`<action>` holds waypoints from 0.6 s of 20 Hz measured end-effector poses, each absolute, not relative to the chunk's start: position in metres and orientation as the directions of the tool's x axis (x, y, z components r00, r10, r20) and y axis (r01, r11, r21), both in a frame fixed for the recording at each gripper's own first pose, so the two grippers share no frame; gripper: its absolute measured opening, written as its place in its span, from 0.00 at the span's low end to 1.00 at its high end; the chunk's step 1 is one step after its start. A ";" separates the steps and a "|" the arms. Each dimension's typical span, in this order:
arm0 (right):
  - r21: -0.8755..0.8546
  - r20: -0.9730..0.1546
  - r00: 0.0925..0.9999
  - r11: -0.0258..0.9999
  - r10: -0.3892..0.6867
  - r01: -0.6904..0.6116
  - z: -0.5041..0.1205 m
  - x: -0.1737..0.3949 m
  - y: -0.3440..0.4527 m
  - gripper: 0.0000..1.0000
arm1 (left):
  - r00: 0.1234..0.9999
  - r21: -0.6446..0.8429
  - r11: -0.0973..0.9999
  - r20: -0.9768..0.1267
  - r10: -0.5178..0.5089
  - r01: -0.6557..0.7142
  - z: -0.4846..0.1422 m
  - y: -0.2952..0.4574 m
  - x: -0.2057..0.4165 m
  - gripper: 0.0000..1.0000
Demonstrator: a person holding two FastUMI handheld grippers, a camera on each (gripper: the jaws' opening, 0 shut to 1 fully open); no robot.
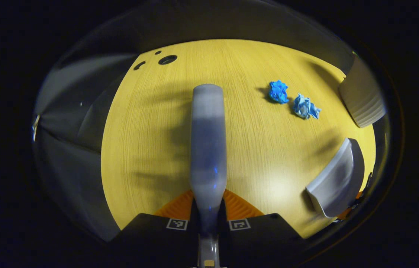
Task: Pick up the small broom and dustpan from the desktop, sweep the trash into the dustpan with the broom, and then empty the trash into the garbage bin.
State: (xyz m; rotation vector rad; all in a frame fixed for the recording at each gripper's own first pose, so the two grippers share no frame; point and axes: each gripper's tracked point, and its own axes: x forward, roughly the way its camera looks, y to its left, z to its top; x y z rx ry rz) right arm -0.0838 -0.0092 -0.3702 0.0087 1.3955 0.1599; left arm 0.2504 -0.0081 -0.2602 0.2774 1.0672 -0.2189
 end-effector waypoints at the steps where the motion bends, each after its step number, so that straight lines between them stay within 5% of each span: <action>1: 0.098 -0.980 0.165 0.989 0.115 -0.108 -0.368 -0.087 -0.014 0.34 | 0.468 0.140 0.932 -0.883 -0.035 0.335 -0.259 -0.013 0.261 0.25; 12: 0.098 -0.977 0.182 0.992 0.112 -0.081 -0.363 -0.098 -0.043 0.34 | 0.487 0.382 0.692 -0.872 0.050 0.612 -0.250 -0.063 0.340 0.25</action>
